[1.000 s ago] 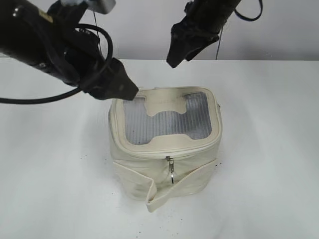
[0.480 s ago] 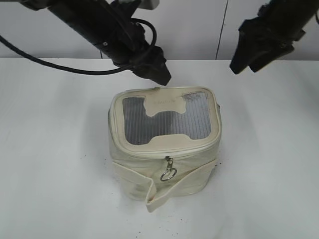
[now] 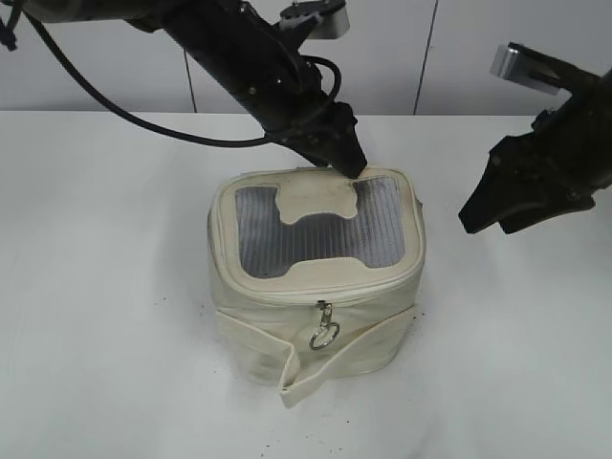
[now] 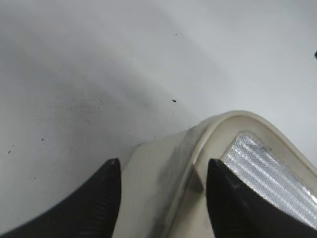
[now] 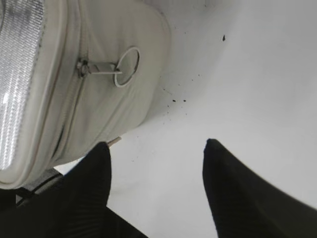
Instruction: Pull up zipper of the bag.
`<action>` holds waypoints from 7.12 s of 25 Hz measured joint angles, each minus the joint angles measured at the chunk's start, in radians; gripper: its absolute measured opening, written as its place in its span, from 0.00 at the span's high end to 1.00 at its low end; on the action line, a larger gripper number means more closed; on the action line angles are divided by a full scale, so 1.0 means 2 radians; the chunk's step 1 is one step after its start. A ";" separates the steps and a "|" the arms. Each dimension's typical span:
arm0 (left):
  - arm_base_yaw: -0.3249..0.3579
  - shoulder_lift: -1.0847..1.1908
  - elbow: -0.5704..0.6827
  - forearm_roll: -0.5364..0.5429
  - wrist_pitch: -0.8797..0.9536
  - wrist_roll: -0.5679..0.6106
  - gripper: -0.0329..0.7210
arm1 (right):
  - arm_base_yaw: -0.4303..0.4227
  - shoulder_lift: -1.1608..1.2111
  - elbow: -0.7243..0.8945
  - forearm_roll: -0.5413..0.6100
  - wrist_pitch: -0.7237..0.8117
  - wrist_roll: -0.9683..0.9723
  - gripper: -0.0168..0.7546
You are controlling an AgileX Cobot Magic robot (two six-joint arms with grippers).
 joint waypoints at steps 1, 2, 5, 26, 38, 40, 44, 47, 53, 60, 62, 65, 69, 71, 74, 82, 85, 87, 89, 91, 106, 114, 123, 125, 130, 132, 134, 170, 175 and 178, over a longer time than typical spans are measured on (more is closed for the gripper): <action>0.000 0.005 -0.002 0.000 0.004 0.000 0.39 | 0.000 -0.005 0.016 0.011 -0.024 -0.013 0.41; 0.000 0.010 -0.004 -0.002 0.010 0.000 0.39 | 0.000 -0.008 0.033 0.022 -0.042 -0.023 0.41; 0.000 0.023 -0.009 -0.011 0.038 0.000 0.39 | 0.000 -0.010 0.071 0.042 -0.079 -0.057 0.41; -0.001 0.031 -0.044 0.017 0.105 0.002 0.89 | 0.058 0.028 0.120 0.182 -0.217 -0.374 0.49; -0.001 0.031 -0.045 0.018 0.107 0.002 0.89 | 0.066 0.043 0.119 0.276 -0.257 -0.451 0.97; -0.001 0.031 -0.046 0.018 0.109 0.002 0.89 | 0.064 0.032 0.119 0.249 -0.246 -0.407 0.99; -0.001 0.031 -0.047 0.018 0.110 -0.002 0.90 | 0.063 0.003 0.119 0.172 -0.205 -0.322 1.00; -0.001 0.031 -0.047 0.019 0.110 -0.004 0.90 | 0.063 -0.014 0.119 0.125 -0.183 -0.273 1.00; -0.001 0.031 -0.047 0.020 0.110 -0.012 0.90 | 0.063 -0.034 0.119 0.103 -0.150 -0.249 1.00; -0.001 0.031 -0.047 0.020 0.110 -0.026 0.90 | 0.063 -0.038 0.120 0.086 -0.101 -0.216 1.00; -0.001 0.031 -0.047 0.020 0.110 -0.032 0.90 | 0.063 -0.047 0.123 0.080 -0.094 -0.206 1.00; -0.001 0.031 -0.047 0.020 0.110 -0.035 0.90 | 0.063 -0.070 0.137 0.075 -0.075 -0.193 1.00; -0.001 0.031 -0.047 0.021 0.109 -0.036 0.90 | 0.074 -0.112 0.165 0.071 -0.062 -0.179 1.00; -0.001 0.031 -0.047 0.021 0.108 -0.037 0.90 | 0.092 -0.130 0.180 0.071 -0.062 -0.171 1.00; -0.001 0.031 -0.047 0.021 0.107 -0.037 0.90 | 0.132 -0.146 0.187 0.074 -0.062 -0.156 1.00; -0.001 0.031 -0.047 0.021 0.109 -0.037 0.90 | 0.251 -0.125 0.181 0.129 -0.142 -0.151 1.00; -0.001 0.031 -0.047 0.021 0.112 -0.037 0.90 | 0.284 -0.101 0.163 0.133 -0.160 -0.151 0.99; -0.002 0.031 -0.047 0.021 0.118 -0.037 0.90 | 0.299 -0.084 0.150 0.133 -0.166 -0.150 0.99; -0.002 0.031 -0.047 0.021 0.120 -0.036 0.90 | 0.307 -0.072 0.140 0.136 -0.166 -0.150 0.99; -0.002 0.031 -0.047 0.020 0.120 -0.036 0.90 | 0.308 -0.069 0.138 0.137 -0.167 -0.144 0.99; -0.002 0.021 -0.047 0.030 0.126 -0.038 0.80 | 0.313 -0.164 0.135 -0.193 -0.193 0.238 0.22; -0.001 -0.059 -0.047 0.184 0.140 -0.098 0.47 | 0.297 -0.203 0.135 -0.352 -0.103 0.374 0.21; 0.000 -0.140 -0.043 0.343 0.142 -0.233 0.45 | 0.191 -0.276 0.136 -0.360 -0.037 0.342 0.21; 0.000 -0.167 -0.037 0.348 0.142 -0.243 0.45 | 0.165 -0.296 0.136 -0.354 -0.024 0.322 0.21; 0.000 -0.262 0.032 0.363 0.141 -0.267 0.45 | 0.137 -0.350 0.136 -0.325 0.020 0.259 0.21; 0.000 -0.314 0.086 0.368 0.141 -0.277 0.45 | 0.137 -0.378 0.139 -0.291 0.036 0.224 0.21; 0.000 -0.367 0.143 0.369 0.141 -0.287 0.45 | 0.137 -0.404 0.147 -0.265 0.053 0.203 0.21; 0.000 -1.045 0.604 0.333 0.066 -0.298 0.45 | 0.137 -0.794 0.319 -0.222 0.029 0.185 0.22; 0.000 -1.045 0.604 0.333 0.066 -0.298 0.45 | 0.137 -0.794 0.319 -0.222 0.029 0.185 0.22; 0.000 -1.045 0.604 0.333 0.066 -0.298 0.45 | 0.137 -0.794 0.319 -0.222 0.029 0.185 0.22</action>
